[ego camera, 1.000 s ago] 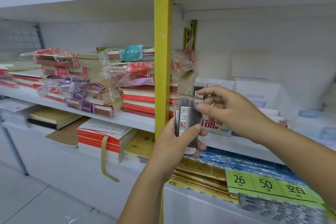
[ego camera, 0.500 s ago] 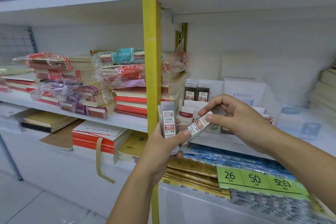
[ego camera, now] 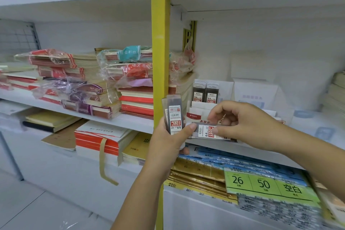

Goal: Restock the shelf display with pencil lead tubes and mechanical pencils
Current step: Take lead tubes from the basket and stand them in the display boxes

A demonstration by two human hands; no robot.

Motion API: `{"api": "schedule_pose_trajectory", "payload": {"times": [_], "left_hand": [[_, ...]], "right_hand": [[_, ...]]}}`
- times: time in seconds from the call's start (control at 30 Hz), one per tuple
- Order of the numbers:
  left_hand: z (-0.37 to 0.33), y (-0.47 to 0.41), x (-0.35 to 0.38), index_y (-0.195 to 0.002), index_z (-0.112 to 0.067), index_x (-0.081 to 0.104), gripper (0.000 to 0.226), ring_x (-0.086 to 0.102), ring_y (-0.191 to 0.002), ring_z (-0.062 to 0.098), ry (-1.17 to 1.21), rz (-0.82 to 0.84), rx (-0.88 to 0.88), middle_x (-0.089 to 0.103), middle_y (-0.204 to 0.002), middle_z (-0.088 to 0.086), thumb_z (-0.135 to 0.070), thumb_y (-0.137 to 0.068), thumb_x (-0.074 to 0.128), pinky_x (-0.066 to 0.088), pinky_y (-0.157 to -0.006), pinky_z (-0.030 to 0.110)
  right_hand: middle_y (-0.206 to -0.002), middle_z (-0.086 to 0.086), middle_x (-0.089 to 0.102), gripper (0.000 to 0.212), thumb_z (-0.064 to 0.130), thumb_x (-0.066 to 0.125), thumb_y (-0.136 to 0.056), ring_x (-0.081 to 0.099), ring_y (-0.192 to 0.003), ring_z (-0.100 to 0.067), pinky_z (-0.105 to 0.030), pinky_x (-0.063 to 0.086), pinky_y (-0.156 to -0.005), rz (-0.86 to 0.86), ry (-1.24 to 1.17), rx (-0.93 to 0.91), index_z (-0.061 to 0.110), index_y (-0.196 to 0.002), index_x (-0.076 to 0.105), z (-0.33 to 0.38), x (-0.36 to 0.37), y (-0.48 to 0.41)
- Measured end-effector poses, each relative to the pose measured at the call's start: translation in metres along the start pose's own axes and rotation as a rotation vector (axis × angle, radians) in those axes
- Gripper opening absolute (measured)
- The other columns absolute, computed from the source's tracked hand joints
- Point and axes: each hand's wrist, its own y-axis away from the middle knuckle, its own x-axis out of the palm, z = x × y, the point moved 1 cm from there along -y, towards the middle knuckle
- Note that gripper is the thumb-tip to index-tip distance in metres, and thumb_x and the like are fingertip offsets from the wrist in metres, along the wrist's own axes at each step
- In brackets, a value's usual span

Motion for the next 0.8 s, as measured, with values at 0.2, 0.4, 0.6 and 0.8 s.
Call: {"api": "schedule_pose_trajectory", "payload": {"times": [0.2, 0.4, 0.6, 0.8], "left_hand": [[0.000, -0.008, 0.005, -0.105, -0.031, 0.057, 0.023, 0.059, -0.053, 0.009, 0.012, -0.013, 0.013, 0.070, -0.074, -0.005, -0.051, -0.092, 0.058, 0.045, -0.046, 0.021], [0.009, -0.012, 0.010, -0.102, -0.024, 0.052, 0.008, 0.054, -0.048, 0.009, 0.000, 0.029, -0.021, 0.063, -0.066, -0.004, -0.030, -0.103, 0.047, 0.042, -0.043, 0.022], [0.006, -0.012, 0.012, -0.107, -0.035, 0.057, 0.007, 0.070, -0.062, 0.013, 0.006, 0.064, -0.025, 0.074, -0.084, -0.006, -0.032, -0.102, 0.053, 0.054, -0.051, 0.024], [0.005, -0.011, 0.013, -0.111, -0.035, 0.060, 0.012, 0.076, -0.073, 0.018, 0.032, 0.074, -0.021, 0.076, -0.094, -0.008, -0.032, -0.099, 0.058, 0.056, -0.054, 0.025]], "right_hand": [[-0.099, 0.007, 0.061, 0.069, 0.010, 0.064, -0.089, 0.070, -0.081, -0.002, -0.020, 0.058, -0.058, -0.242, -0.085, 0.027, 0.057, -0.133, 0.038, 0.000, -0.049, -0.020], [-0.099, 0.003, 0.062, 0.051, 0.006, 0.068, -0.087, 0.067, -0.074, 0.000, -0.011, 0.053, -0.062, -0.526, 0.002, -0.078, 0.043, -0.109, 0.041, -0.013, -0.060, -0.049], [-0.090, 0.011, 0.061, 0.037, 0.025, 0.069, -0.087, 0.057, -0.084, -0.007, -0.021, 0.041, -0.060, -0.456, 0.471, -0.047, 0.041, -0.107, 0.042, -0.034, -0.054, -0.064], [-0.097, 0.008, 0.050, 0.011, 0.043, 0.066, -0.085, 0.035, -0.098, -0.009, -0.028, 0.031, -0.080, -0.458, 0.553, 0.035, 0.036, -0.093, 0.064, -0.056, -0.050, -0.074]]}}
